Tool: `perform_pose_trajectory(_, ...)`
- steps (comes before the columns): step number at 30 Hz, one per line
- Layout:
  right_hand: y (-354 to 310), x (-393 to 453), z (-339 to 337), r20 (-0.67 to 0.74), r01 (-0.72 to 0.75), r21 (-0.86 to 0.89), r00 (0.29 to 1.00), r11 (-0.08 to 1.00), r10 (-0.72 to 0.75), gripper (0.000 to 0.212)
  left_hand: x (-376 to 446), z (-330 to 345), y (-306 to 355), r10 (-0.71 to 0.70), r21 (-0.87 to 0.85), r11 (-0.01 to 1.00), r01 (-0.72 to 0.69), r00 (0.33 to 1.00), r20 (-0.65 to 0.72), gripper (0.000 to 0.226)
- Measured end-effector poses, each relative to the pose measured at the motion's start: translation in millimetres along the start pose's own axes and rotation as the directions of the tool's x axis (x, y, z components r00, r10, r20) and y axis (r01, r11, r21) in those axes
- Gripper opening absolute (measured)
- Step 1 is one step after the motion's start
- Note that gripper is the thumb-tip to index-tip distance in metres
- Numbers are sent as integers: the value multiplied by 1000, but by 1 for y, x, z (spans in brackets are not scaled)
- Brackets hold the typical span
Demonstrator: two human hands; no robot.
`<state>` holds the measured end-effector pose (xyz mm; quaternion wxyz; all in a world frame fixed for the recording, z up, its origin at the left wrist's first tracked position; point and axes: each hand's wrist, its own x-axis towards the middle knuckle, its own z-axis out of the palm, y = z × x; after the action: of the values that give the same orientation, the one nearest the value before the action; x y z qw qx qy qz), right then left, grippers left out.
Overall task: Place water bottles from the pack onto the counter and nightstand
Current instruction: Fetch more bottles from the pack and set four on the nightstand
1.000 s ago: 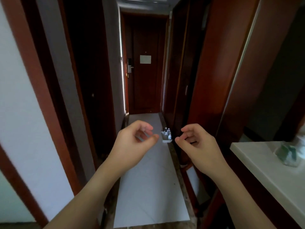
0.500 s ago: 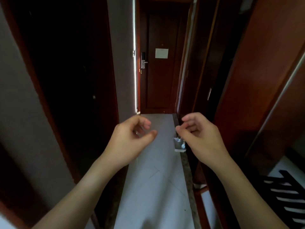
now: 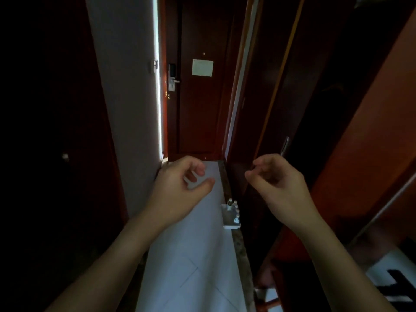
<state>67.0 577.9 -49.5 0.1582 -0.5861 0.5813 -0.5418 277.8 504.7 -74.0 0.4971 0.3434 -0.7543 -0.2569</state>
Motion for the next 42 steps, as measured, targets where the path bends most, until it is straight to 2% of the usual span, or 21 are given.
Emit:
perform_pose_trajectory(6, 78, 105, 3, -46, -40, -58, 998, 997, 38, 24, 110, 59, -73, -15, -106, 994, 21, 998, 57, 15)
perform_pose_trajectory(12, 168, 226, 12, -80, -30, -81, 997, 996, 24, 32, 225, 127, -148, 4, -51, 999, 1, 996, 94, 17)
perform_pose_trajectory(15, 207, 294, 19, -49, -43, -75, 998, 996, 39, 27, 286, 153, -180, -24, -11, 1000, 26, 993, 111, 14)
perform_pose_trajectory(18, 233, 353, 32, -12, -43, -99, 999, 994, 42, 30, 339, 167, -206, -18, 26, 1000, 16, 995, 99, 16)
perform_pose_trajectory(24, 295, 467, 63, 28, -65, -128, 997, 990, 69, 27, 439, 197, -285, -57, 23, 998, 55, 994, 97, 14)
perform_pose_trajectory(30, 382, 560, 97, -79, -178, -121, 982, 977, 169, 22, 540, 250, -388, -40, 9, 999, 39, 974, 222, 28)
perform_pose_trajectory(33, 427, 595, 112, -203, -289, -103, 943, 952, 264, 33, 591, 281, -437, -15, -22, 999, 23, 948, 319, 25)
perform_pose_trajectory(38, 489, 629, 118, -316, -457, -120, 859, 882, 402, 23, 654, 348, -499, -13, -74, 996, 58, 864, 503, 15)
perform_pose_trajectory(42, 539, 634, 111, -431, -561, -93, 767, 823, 475, 21, 671, 413, -539, -58, -78, 988, 136, 778, 625, 16)
